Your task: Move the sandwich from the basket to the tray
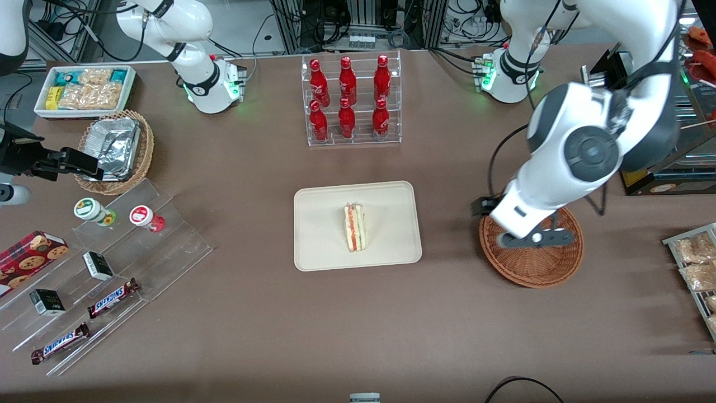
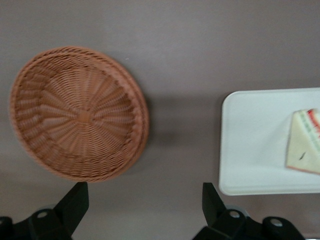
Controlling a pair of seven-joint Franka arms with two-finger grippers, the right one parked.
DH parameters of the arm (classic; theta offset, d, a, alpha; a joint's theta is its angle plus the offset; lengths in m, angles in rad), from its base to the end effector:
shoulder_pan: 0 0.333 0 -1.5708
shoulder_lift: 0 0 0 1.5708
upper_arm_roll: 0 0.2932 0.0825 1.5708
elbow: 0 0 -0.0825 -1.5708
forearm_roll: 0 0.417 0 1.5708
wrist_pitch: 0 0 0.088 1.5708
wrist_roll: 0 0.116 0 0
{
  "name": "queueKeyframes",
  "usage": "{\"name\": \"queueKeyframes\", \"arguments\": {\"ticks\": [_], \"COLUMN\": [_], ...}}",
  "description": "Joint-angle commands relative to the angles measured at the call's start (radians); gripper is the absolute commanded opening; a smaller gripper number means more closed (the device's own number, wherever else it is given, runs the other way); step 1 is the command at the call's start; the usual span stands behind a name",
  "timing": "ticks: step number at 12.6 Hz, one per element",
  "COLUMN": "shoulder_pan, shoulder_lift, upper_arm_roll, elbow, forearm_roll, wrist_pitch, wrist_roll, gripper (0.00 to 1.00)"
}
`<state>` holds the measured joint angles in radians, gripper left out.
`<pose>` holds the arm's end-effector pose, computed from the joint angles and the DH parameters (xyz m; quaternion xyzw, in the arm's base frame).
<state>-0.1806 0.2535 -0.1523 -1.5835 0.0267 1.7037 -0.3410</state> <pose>0.6165 -0.2026 0.4410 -0.9979 -0.0026 0.0635 0.0158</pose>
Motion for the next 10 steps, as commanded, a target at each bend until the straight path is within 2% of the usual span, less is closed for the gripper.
{"name": "queueKeyframes", "arguments": {"ticks": [1,6,10], "shoulder_pan": [0.076,0.179,0.181], "shoulder_lift": [-0.146,-0.275,-0.296], "upper_arm_roll": [-0.026,-0.024,-0.016], "elbow": [-0.134,-0.119,-0.069], "forearm_roll": [0.018,0.016,0.016], "wrist_pitch": [-0.063,-0.268,-0.357], "wrist_roll": [0.097,0.302,0.318], "gripper": [1.00,1.00,1.00]}}
